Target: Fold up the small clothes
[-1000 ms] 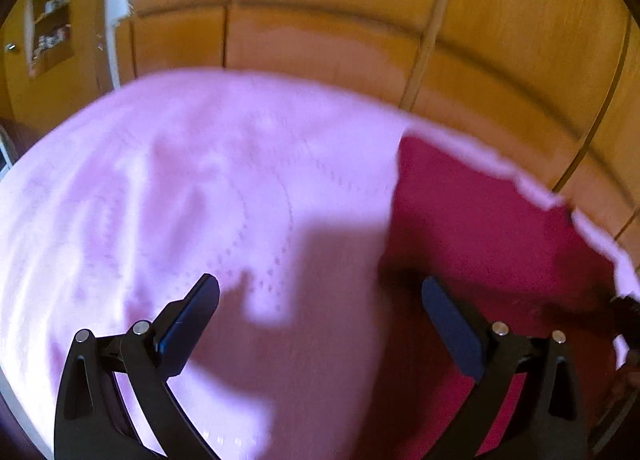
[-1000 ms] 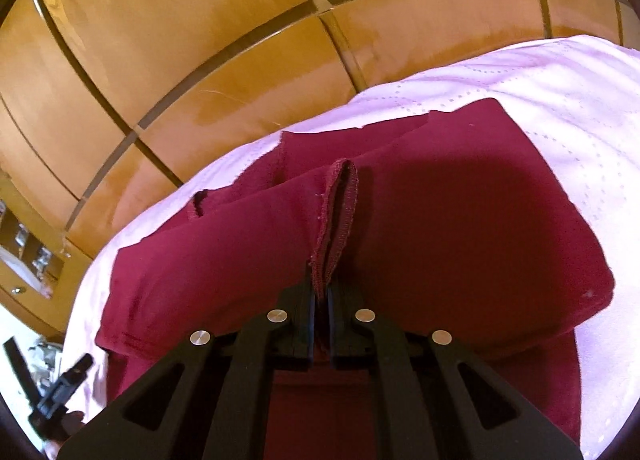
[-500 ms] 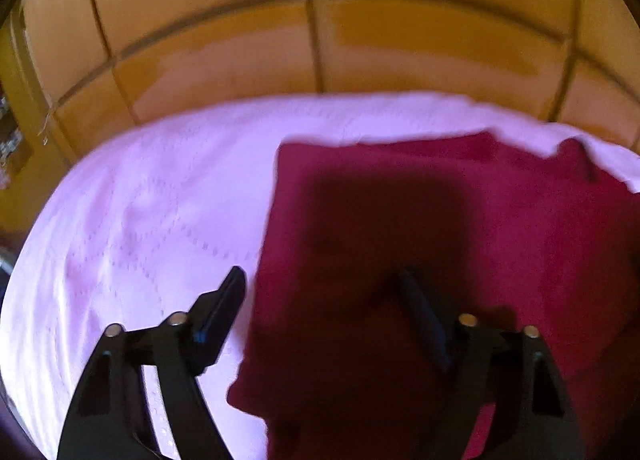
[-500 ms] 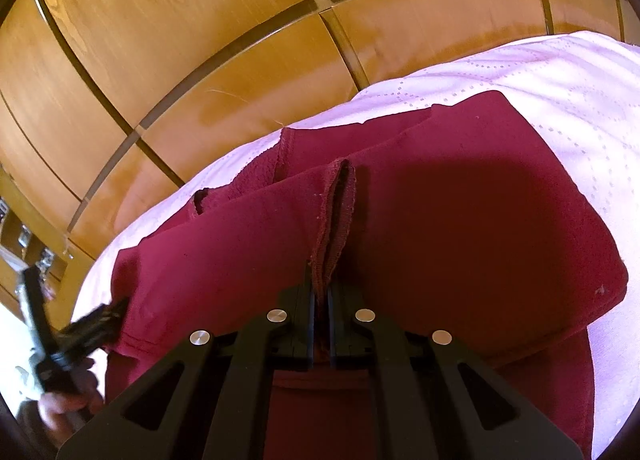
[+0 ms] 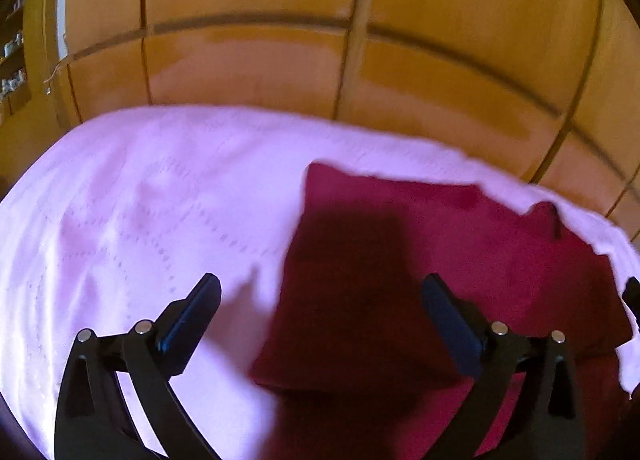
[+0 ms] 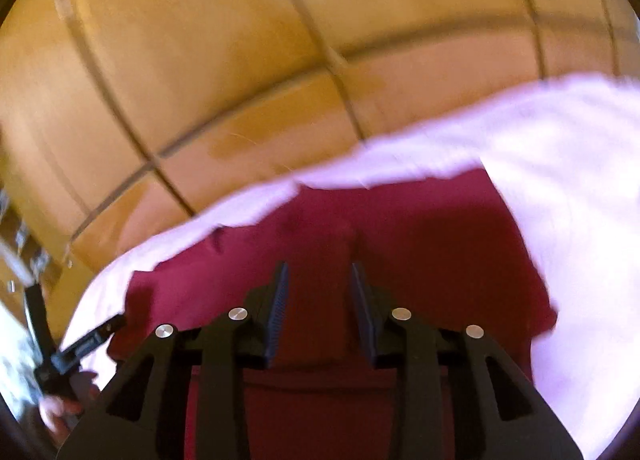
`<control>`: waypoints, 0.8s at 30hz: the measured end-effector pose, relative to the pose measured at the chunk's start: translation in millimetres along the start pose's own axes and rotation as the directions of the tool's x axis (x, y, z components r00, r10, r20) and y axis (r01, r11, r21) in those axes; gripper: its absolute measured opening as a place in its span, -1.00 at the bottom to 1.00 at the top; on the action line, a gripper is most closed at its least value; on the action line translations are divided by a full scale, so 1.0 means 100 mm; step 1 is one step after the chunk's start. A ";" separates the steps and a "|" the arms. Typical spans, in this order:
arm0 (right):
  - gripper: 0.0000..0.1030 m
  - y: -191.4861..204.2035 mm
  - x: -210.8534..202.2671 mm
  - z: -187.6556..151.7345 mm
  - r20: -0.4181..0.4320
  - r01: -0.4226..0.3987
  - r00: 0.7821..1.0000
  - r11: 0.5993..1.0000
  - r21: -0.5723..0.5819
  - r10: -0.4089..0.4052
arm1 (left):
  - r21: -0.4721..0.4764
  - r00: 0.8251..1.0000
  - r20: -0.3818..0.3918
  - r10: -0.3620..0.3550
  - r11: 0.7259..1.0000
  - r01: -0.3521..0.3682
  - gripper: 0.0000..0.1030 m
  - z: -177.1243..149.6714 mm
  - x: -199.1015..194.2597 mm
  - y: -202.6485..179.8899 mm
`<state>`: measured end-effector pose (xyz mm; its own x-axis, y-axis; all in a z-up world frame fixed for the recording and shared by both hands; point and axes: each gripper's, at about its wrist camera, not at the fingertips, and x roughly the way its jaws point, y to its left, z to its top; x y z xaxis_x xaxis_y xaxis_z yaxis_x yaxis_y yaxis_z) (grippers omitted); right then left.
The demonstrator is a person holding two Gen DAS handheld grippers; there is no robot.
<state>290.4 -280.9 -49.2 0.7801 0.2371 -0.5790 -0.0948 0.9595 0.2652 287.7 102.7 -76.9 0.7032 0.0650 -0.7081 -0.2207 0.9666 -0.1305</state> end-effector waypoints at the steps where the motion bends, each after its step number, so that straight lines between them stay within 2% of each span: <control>1: -0.40 0.16 0.03 0.04 -0.010 -0.016 1.000 0.998 -0.066 0.015 | 0.016 1.000 0.003 -0.005 1.000 0.005 0.95 0.04 0.02 -0.09; 4: -0.40 0.47 0.36 0.04 -0.127 -0.042 0.992 0.985 -0.168 0.020 | 0.090 1.000 -0.021 0.020 0.996 -0.018 0.95 0.08 0.21 -0.31; 8: -0.40 0.53 0.79 -0.04 -0.213 -0.009 0.976 0.983 -0.184 -0.031 | 0.190 0.993 -0.067 0.097 0.978 -0.082 0.96 0.04 0.51 -0.40; 9: -0.40 0.51 0.84 -0.06 -0.214 0.007 0.976 0.982 -0.190 -0.049 | 0.183 0.992 -0.081 0.095 0.980 -0.079 0.97 0.03 0.58 -0.35; 11: -0.55 0.44 0.93 -0.11 -0.197 0.064 0.975 0.979 -0.193 -0.103 | 0.110 0.991 -0.124 0.044 0.993 -0.030 0.97 0.05 0.67 -0.21; 13: -0.68 0.29 0.98 -0.13 -0.183 0.056 0.980 0.990 -0.127 -0.078 | 0.069 0.990 -0.140 0.017 0.998 -0.007 0.97 0.09 0.75 -0.14; 15: -0.69 0.24 1.00 -0.14 -0.169 0.056 0.983 0.993 -0.100 -0.072 | 0.089 0.990 -0.134 0.036 0.996 -0.024 0.97 0.10 0.78 -0.18; 17: -0.69 0.28 1.02 -0.15 -0.162 0.070 0.983 0.990 -0.119 -0.088 | 0.101 0.991 -0.125 0.050 0.994 -0.038 0.97 0.09 0.78 -0.19; 20: -0.69 0.26 1.00 -0.16 -0.158 0.047 0.986 0.994 -0.100 -0.063 | 0.075 0.992 -0.127 0.021 0.997 -0.012 0.97 0.10 0.78 -0.11; 21: -0.66 0.23 0.97 -0.14 -0.157 0.038 0.986 0.995 -0.089 -0.052 | 0.065 0.992 -0.124 0.017 0.998 -0.009 0.97 0.09 0.73 -0.10; 23: -0.36 0.26 0.88 -0.10 -0.162 0.002 0.987 0.996 -0.089 -0.016 | 0.049 0.992 -0.127 0.012 0.999 -0.006 0.96 0.04 0.61 -0.05; 24: 0.04 0.29 0.83 -0.07 -0.162 -0.023 0.987 0.995 -0.098 0.007 | 0.041 0.991 -0.132 0.002 0.999 0.004 0.96 0.03 0.56 -0.03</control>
<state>348.0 -232.3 -94.3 0.6690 0.2650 -0.6944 -0.1728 0.9641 0.2015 329.7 104.1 -113.6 0.6078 0.0336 -0.7934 -0.1903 0.9762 -0.1045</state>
